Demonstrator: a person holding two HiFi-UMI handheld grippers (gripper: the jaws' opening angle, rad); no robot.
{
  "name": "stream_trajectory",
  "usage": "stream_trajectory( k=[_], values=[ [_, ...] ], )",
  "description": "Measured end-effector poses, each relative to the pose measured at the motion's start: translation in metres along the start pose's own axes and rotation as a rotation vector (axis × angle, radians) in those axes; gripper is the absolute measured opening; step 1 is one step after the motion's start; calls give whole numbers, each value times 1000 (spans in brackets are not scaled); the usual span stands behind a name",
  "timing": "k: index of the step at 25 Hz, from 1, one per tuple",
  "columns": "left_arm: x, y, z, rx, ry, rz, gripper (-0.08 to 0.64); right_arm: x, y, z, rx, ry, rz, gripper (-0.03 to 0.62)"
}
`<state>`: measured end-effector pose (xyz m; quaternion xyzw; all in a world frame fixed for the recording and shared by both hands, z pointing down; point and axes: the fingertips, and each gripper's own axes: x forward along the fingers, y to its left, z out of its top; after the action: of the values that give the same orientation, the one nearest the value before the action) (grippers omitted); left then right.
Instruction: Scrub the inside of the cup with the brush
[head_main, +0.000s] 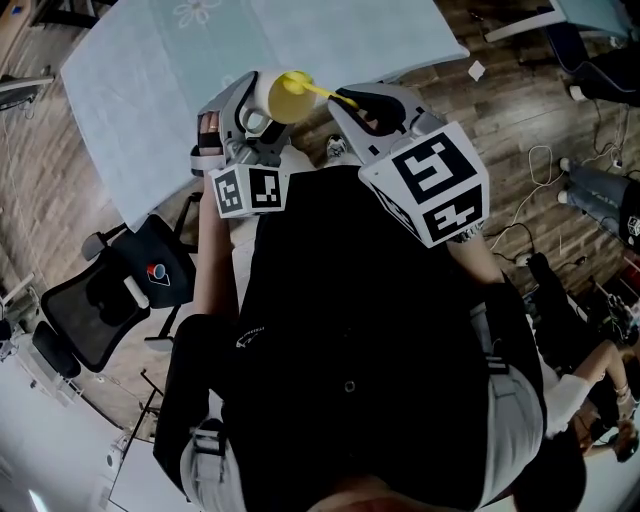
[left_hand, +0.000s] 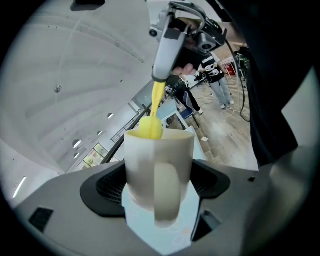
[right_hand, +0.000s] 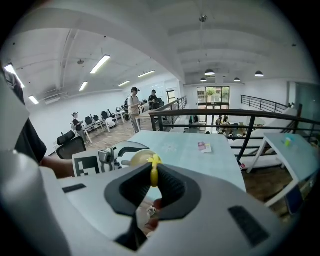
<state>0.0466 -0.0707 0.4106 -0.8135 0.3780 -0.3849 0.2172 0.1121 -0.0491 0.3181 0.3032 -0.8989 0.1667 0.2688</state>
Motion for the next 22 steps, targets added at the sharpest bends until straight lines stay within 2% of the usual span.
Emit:
stream_trajectory(
  k=[8, 12, 22],
  values=[
    [6, 20, -23, -37, -9, -8, 396, 24, 6, -11, 20, 74, -19, 40],
    [6, 33, -38, -32, -14, -19, 396, 39, 21, -7, 26, 102, -15, 40],
    [15, 50, -70, 9, -68, -126, 396, 93, 57, 30, 44, 131, 10, 40]
  ],
)
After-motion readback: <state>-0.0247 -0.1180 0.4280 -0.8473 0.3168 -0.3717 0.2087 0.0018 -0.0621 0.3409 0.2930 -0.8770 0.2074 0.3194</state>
